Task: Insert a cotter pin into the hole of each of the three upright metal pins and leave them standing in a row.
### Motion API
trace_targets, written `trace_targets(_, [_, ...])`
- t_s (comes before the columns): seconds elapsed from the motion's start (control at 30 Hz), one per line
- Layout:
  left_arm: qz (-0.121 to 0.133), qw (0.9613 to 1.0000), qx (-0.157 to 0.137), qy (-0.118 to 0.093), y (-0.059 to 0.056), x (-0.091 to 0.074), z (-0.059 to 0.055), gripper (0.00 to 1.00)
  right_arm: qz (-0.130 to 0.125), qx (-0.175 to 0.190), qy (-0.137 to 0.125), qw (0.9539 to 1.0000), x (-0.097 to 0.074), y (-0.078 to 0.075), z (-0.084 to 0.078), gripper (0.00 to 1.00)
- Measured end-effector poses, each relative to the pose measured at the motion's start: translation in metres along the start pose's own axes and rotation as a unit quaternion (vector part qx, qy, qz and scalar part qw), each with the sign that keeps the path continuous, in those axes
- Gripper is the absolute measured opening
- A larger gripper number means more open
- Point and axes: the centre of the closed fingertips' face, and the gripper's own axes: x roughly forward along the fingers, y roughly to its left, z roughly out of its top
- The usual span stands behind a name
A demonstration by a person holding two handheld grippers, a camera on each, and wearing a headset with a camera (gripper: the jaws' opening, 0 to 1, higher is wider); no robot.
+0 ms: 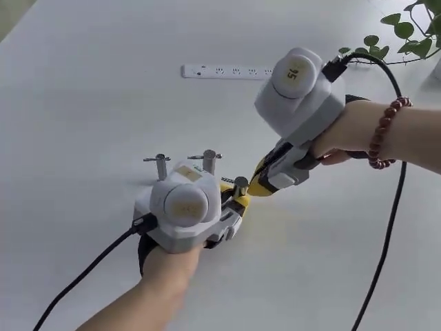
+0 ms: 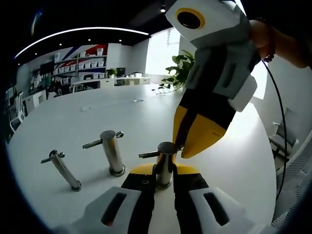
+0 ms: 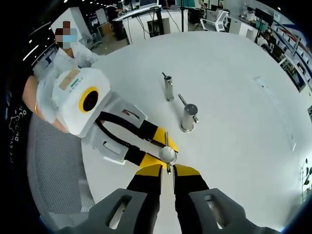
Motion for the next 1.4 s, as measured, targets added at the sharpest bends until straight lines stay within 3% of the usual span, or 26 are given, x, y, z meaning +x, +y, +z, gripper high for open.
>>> trace_targets(0.13, [0.011,0.9999,-0.009,0.000,0.000,0.000,-0.001,0.12,-0.016,-0.023,0.001,0.9996,-0.007,0.000,-0.001,0.06])
trace_targets(0.17, [0.016,0.9997,-0.019,-0.001,0.001,0.000,-0.001,0.12,-0.020,-0.028,0.002,0.9994,-0.008,-0.002,-0.002,0.06])
trace_targets(0.2, [0.023,0.9984,-0.052,-0.001,0.001,0.000,-0.002,0.12,-0.022,-0.033,0.005,0.9992,-0.008,-0.003,-0.003,0.05])
trace_targets(0.47, [0.037,0.9968,-0.071,0.000,0.003,0.000,-0.004,0.13,-0.020,-0.044,0.007,0.9988,-0.002,0.003,-0.002,0.00])
trace_targets(0.87, [0.064,0.9945,-0.083,0.003,0.003,0.000,-0.006,0.13,-0.021,-0.073,0.005,0.9971,-0.001,0.001,0.002,0.00])
trace_targets(1.4, [0.065,0.9945,-0.080,0.016,0.003,0.002,-0.008,0.14,-0.026,-0.108,0.007,0.9938,0.002,0.001,0.003,0.02])
